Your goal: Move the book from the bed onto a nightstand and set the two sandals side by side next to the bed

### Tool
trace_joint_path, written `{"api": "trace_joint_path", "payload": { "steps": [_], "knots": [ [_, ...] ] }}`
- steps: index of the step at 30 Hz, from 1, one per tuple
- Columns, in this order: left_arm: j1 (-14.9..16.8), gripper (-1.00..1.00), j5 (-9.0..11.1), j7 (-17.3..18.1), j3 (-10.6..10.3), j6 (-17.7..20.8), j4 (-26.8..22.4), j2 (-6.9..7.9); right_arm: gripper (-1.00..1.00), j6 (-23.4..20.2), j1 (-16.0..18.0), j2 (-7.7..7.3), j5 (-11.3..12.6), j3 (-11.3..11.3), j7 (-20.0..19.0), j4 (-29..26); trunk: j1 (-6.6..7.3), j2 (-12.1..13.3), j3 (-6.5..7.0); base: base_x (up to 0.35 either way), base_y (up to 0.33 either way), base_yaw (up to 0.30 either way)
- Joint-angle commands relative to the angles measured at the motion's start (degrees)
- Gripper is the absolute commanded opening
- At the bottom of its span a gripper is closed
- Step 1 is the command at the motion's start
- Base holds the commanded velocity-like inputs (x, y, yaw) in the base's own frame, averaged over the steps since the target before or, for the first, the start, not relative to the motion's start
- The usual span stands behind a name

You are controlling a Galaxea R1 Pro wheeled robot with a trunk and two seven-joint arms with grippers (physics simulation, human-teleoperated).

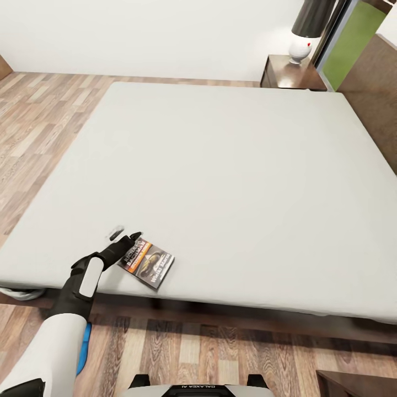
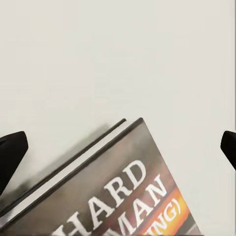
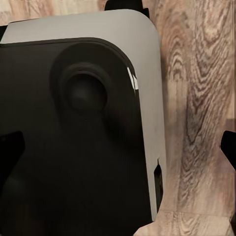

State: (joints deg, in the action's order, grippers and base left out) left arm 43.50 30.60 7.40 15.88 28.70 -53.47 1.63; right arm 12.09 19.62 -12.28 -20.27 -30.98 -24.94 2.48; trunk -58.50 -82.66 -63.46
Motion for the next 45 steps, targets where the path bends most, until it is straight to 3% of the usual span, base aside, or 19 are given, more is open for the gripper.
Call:
{"api": "trace_joint_path", "payload": {
  "steps": [1,45],
  "knots": [
    [0.0,1.0,0.51,0.01,0.12,0.66,0.38,-0.05,1.0,0.39,0.07,-0.08,-0.52,-0.47,-0.02,0.24,-0.01,-0.02,-0.03,0.0,-0.14,0.0],
    [0.0,1.0,0.51,0.03,0.07,0.66,0.38,-0.13,1.0,0.4,0.07,-0.06,-0.5,-0.47,-0.02,0.24,-0.01,-0.02,-0.03,0.006,-0.028,0.0]
  ]
}}
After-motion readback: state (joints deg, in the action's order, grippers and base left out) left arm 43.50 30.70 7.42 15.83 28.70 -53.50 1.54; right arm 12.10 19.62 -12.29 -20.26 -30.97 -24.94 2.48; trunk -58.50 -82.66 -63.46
